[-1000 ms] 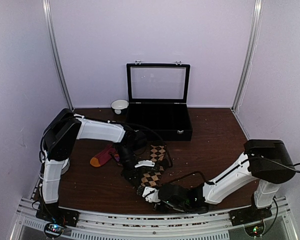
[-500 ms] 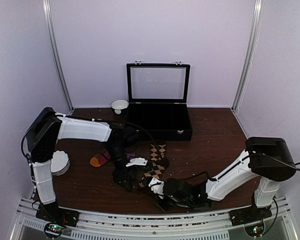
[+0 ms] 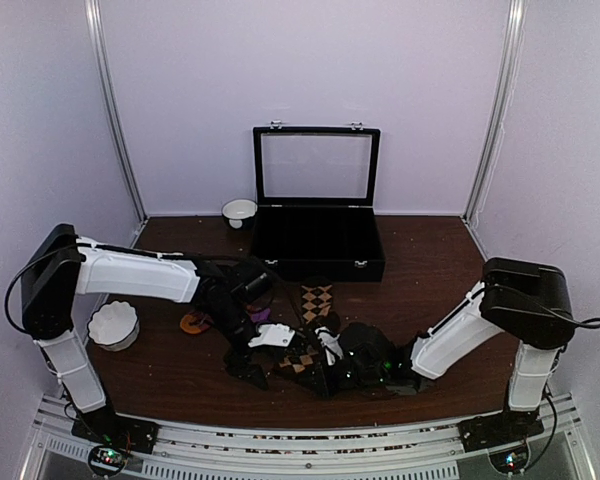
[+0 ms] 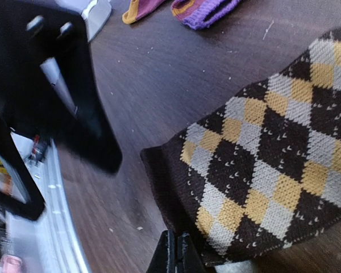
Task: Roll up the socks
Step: Roll the sock at the center of the board.
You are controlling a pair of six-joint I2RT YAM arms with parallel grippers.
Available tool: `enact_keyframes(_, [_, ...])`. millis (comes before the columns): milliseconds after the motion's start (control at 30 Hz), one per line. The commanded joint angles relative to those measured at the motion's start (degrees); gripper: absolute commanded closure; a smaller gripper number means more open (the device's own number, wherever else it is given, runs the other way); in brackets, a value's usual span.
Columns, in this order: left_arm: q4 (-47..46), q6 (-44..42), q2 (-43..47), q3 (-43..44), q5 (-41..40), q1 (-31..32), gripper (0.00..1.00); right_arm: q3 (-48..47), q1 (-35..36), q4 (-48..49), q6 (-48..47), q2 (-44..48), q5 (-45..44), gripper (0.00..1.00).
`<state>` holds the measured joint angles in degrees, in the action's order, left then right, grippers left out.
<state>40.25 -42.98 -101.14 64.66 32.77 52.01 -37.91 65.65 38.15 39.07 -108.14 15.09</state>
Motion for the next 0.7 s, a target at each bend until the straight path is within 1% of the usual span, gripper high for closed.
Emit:
enact_keyframes(0, [-6.12, -1.86, -0.49, 0.81, -3.63, 1.16, 0.26, 0.68, -2.26, 4.18, 12.17, -3.97, 10.58, 1.0])
enact_keyframes(100, [-6.19, -2.14, -2.3, 2.56, -4.35, 1.32, 0.29, 1.89, -2.37, 7.18, 14.99, -4.38, 12.09, 1.0])
enact_keyframes(200, [-5.16, -3.02, -4.39, 3.71, -4.44, 1.51, 0.34, 3.61, -2.52, 9.47, 16.86, -4.12, 11.83, 1.0])
enact_keyframes(400, [-4.4, -4.27, -7.03, 2.95, -6.12, 2.12, 0.48, 4.19, -2.66, 11.71, 19.94, -5.07, 13.22, 1.0])
enact_keyframes(567, [-3.29, -3.91, -7.53, 2.77, -4.97, 2.28, 0.55, 4.31, -2.75, 13.27, 21.24, -6.0, 13.43, 1.0])
enact_keyframes(667, [-3.85, -3.55, -7.74, 2.58, -5.36, 2.48, 0.63, 3.97, -2.8, 13.48, 21.49, -6.23, 13.72, 1.0])
